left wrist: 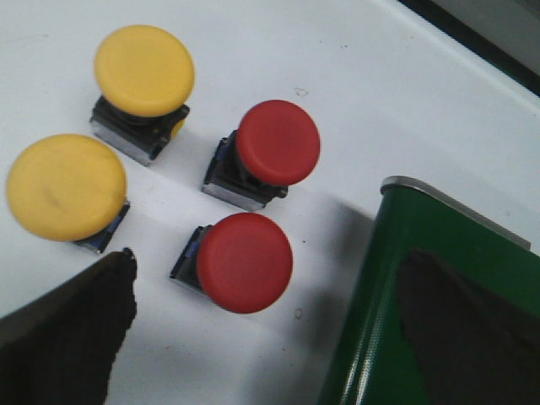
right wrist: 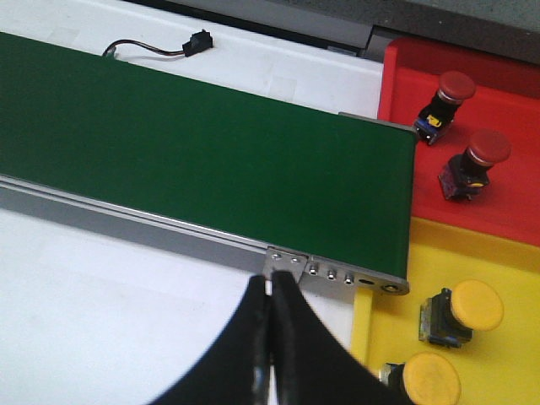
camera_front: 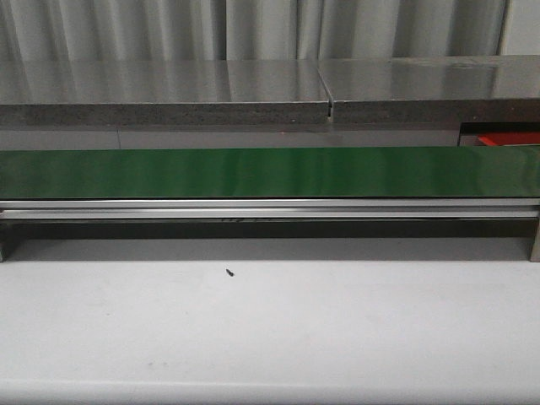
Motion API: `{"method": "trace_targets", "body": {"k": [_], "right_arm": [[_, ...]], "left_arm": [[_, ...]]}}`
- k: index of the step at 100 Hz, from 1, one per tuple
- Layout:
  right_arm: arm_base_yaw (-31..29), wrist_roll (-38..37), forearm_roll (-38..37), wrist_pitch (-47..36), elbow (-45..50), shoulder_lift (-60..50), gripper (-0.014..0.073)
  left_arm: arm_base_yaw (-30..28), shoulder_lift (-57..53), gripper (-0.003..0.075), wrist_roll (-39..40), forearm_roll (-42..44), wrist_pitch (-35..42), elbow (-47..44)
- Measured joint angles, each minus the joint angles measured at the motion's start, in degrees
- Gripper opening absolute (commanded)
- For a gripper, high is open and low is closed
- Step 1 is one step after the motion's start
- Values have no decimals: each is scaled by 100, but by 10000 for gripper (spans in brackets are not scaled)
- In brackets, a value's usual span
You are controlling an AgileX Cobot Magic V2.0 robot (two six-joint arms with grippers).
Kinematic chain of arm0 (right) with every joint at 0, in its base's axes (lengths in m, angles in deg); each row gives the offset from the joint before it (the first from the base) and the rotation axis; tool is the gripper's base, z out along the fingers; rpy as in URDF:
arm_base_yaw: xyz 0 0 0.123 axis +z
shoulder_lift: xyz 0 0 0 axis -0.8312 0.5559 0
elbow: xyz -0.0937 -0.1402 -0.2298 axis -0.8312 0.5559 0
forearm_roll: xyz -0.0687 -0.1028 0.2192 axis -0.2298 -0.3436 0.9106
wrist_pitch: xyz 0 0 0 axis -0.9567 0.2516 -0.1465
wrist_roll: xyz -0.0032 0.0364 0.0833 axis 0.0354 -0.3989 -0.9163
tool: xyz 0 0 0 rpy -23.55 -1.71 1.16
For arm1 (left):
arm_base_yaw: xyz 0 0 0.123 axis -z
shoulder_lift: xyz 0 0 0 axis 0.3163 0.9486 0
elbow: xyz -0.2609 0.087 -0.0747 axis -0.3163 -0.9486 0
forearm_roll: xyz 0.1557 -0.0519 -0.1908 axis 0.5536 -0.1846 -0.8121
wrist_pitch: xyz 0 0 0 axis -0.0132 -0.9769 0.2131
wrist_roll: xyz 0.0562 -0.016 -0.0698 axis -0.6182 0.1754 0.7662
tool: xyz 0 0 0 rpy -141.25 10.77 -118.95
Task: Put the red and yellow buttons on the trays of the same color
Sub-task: 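Lower the left gripper onto a red button and grasp it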
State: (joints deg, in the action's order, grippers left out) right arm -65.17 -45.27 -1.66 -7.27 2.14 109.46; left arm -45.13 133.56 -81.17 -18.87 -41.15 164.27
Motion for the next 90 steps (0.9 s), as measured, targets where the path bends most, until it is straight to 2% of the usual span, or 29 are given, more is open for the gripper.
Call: {"method": "trace_targets", "body": {"k": [23, 90], "right_arm": [[0, 0, 0, 0, 0, 0, -69], [0, 0, 0, 0, 0, 0, -69]], "left_arm": [[59, 252, 608, 319, 263, 44, 50], [118, 769, 608, 356, 313, 142, 457]]}}
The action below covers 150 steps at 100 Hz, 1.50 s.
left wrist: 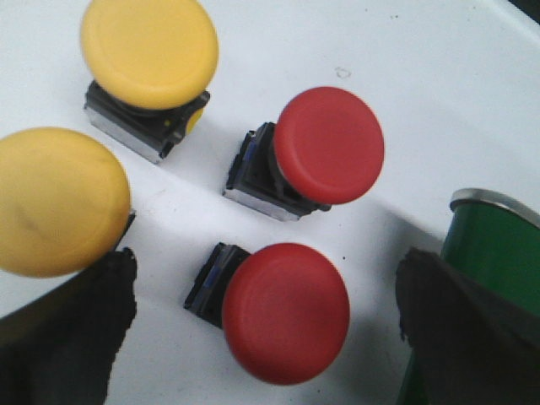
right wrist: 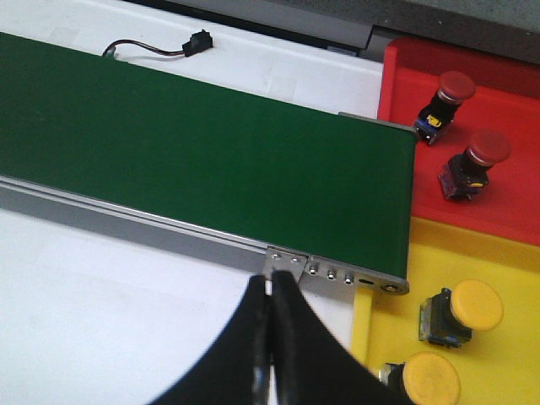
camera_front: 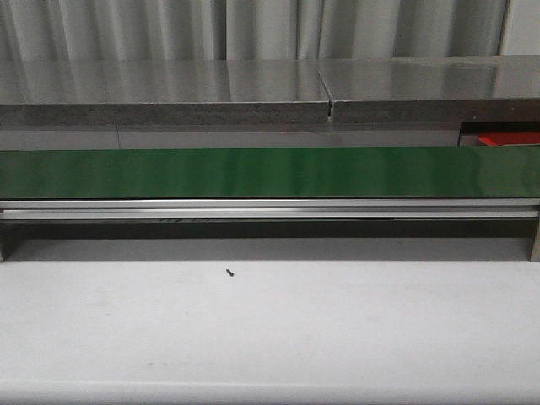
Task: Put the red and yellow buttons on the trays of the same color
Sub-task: 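Lower the left gripper onto a red button and grasp it, then set the red button on the belt and open the left gripper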
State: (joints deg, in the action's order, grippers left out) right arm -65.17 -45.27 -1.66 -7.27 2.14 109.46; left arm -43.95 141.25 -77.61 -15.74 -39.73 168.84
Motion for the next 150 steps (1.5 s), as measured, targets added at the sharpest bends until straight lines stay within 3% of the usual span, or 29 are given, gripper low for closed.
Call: {"method": "trace_targets", "body": {"k": [20, 34, 53, 75, 92, 125, 150], "right_arm": [[0, 0, 0, 0, 0, 0, -69], [0, 0, 0, 0, 0, 0, -69], [0, 0, 0, 0, 0, 0, -69], [0, 0, 0, 0, 0, 0, -69], [0, 0, 0, 0, 0, 0, -69], [0, 0, 0, 0, 0, 0, -69], [0, 0, 0, 0, 0, 0, -69]], "left_arm": [[122, 144, 603, 2, 4, -10, 135], [184, 242, 526, 2, 4, -43, 158], [184, 247, 375, 2, 14, -43, 160], [184, 247, 121, 2, 48, -24, 170], [184, 234, -20, 2, 48, -119, 170], [184, -796, -19, 2, 95, -596, 170], [184, -1429, -19, 2, 1, -1370, 170]]}}
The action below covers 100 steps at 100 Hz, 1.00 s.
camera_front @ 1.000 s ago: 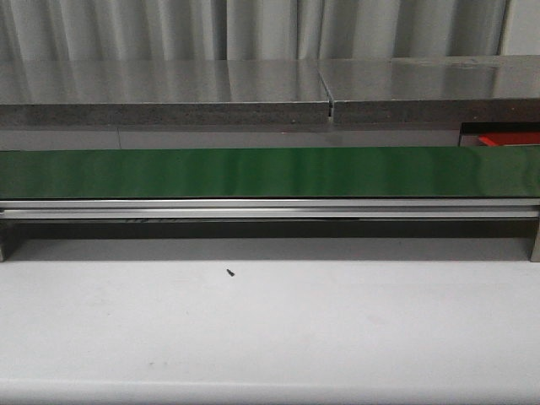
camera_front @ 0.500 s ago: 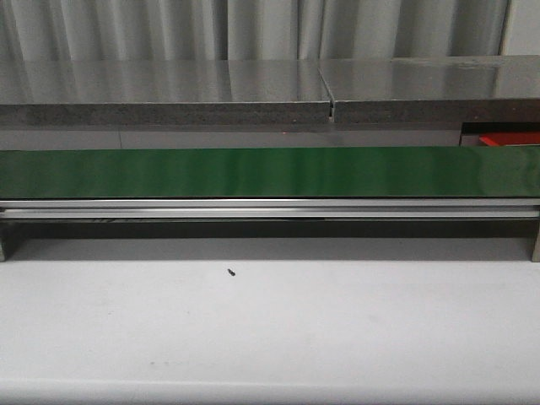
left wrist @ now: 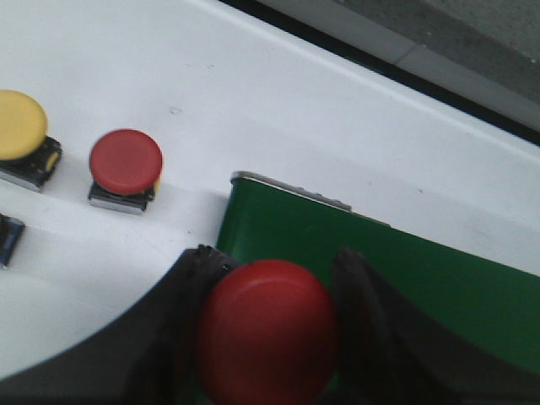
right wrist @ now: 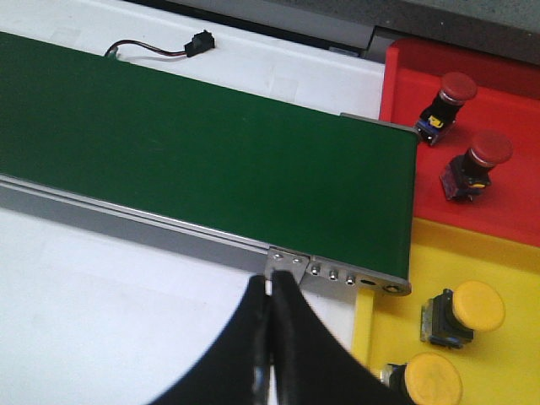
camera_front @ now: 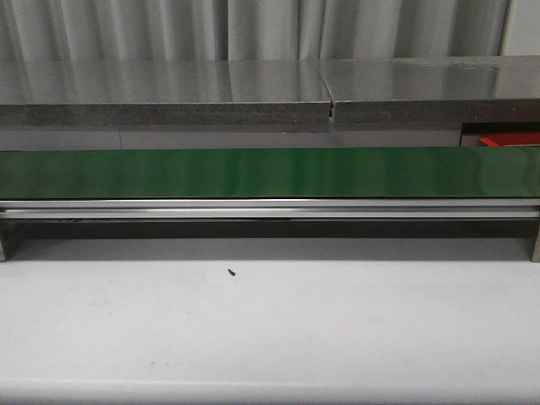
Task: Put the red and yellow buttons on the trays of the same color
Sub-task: 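Set the red button on the belt and open the left gripper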
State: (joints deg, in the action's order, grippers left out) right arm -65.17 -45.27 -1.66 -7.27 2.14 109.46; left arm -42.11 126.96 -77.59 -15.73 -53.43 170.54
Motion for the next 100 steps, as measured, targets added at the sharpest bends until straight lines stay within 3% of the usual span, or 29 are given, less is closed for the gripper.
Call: {"method": "trace_targets", "body": {"k": [74, 86, 100], "right_arm": [[0, 0, 0, 0, 0, 0, -69], [0, 0, 0, 0, 0, 0, -69], [0, 0, 0, 0, 0, 0, -69]], "left_arm": [[571, 658, -13, -35, -225, -267, 0], [571, 687, 86, -35, -225, -291, 0], [571, 687, 363, -111, -225, -355, 0]]}}
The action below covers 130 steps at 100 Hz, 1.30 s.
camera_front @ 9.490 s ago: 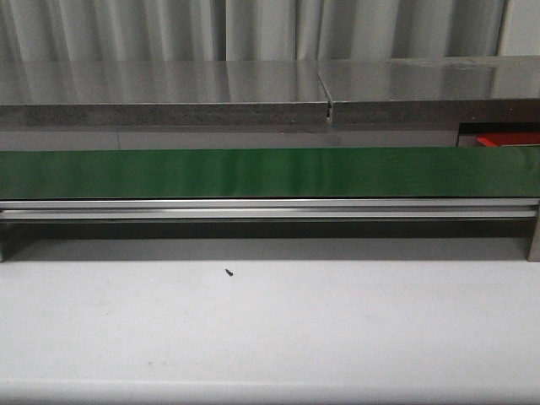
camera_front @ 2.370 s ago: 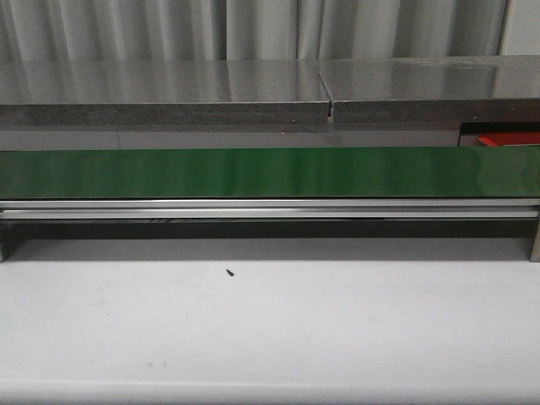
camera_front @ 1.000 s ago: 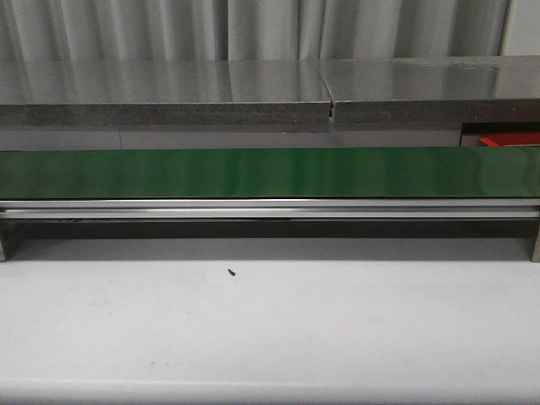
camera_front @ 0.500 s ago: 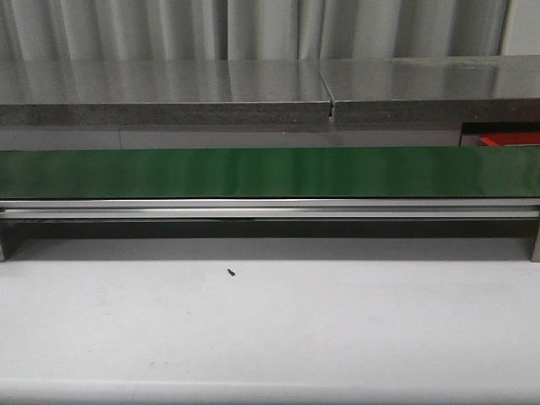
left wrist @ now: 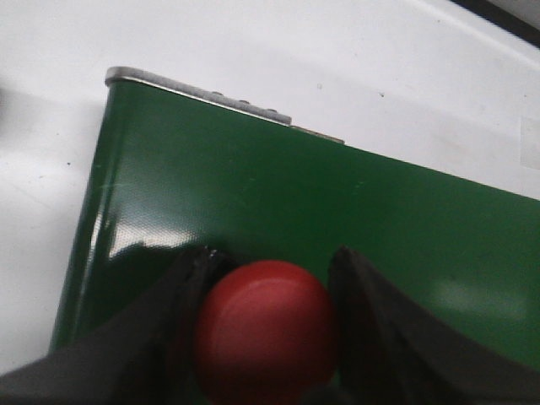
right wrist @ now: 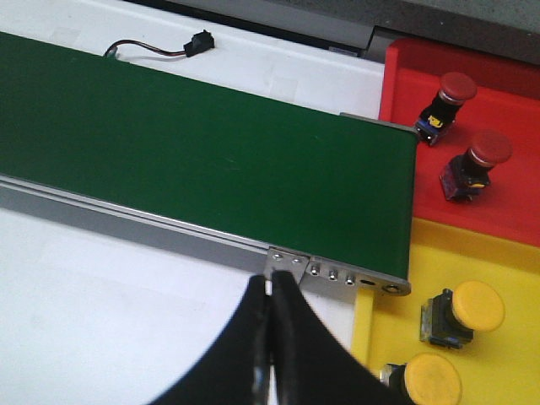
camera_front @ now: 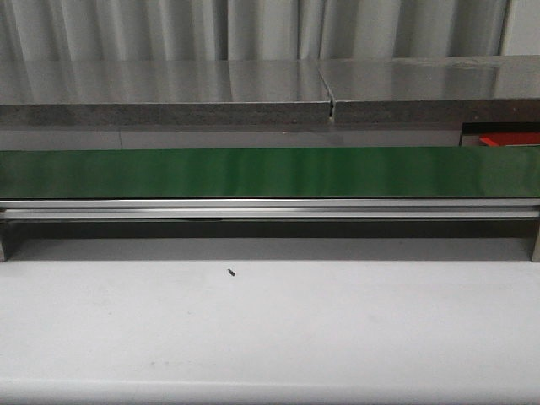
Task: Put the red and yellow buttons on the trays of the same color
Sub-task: 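Set the red button on the belt and open the left gripper, then grasp a yellow button from the cluster with the left gripper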
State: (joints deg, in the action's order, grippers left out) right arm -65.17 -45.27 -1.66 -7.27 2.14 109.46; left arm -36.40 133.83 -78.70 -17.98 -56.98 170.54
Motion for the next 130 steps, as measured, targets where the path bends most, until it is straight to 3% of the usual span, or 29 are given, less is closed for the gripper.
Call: {"method": "trace_targets", "body": {"k": [10, 19, 52, 81, 98, 130], "right_arm": [[0, 0, 0, 0, 0, 0, -69], [0, 0, 0, 0, 0, 0, -69], [0, 0, 0, 0, 0, 0, -69], [0, 0, 0, 0, 0, 0, -69], [0, 0, 0, 0, 0, 0, -69], [0, 0, 0, 0, 0, 0, -69]], "left_arm": [[0, 0, 588, -25, -10, -23, 0], [0, 0, 687, -60, -100, -45, 0], [0, -391, 658, -93, -187, 43, 0], [-341, -885, 640, -105, 875, 270, 0], [-680, -800, 640, -18, 1447, 466, 0], [-1200, -156, 640, 29, 1535, 939, 0]]}}
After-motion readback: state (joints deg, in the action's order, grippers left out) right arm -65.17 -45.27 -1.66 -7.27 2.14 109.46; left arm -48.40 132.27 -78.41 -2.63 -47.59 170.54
